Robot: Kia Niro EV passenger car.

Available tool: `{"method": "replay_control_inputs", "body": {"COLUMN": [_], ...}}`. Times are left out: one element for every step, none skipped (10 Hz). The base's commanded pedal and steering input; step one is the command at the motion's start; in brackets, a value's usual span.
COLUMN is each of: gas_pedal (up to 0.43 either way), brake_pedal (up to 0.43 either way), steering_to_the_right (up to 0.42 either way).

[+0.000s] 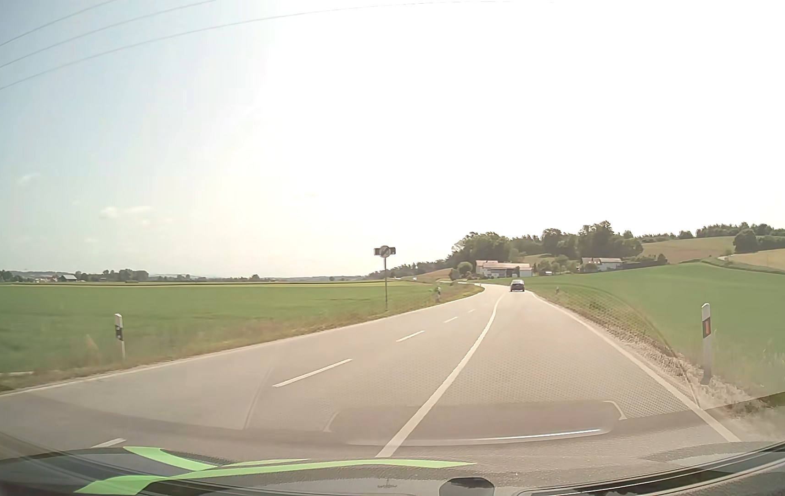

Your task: Follow the waypoints while adhering to traffic rules and regulations

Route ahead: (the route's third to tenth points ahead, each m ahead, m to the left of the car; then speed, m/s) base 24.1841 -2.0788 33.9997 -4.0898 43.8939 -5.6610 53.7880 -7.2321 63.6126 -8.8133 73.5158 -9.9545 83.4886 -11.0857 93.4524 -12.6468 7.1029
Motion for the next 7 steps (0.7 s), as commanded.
{"method": "replay_control_inputs", "body": {"gas_pedal": [0.299,0.299,0.299,0.299,0.299,0.311,0.311], "brake_pedal": [0.000,0.000,0.000,0.000,0.000,0.000,0.000], "steering_to_the_right": [0.148,0.131,0.122,0.115,0.097,0.074,0.052]}}
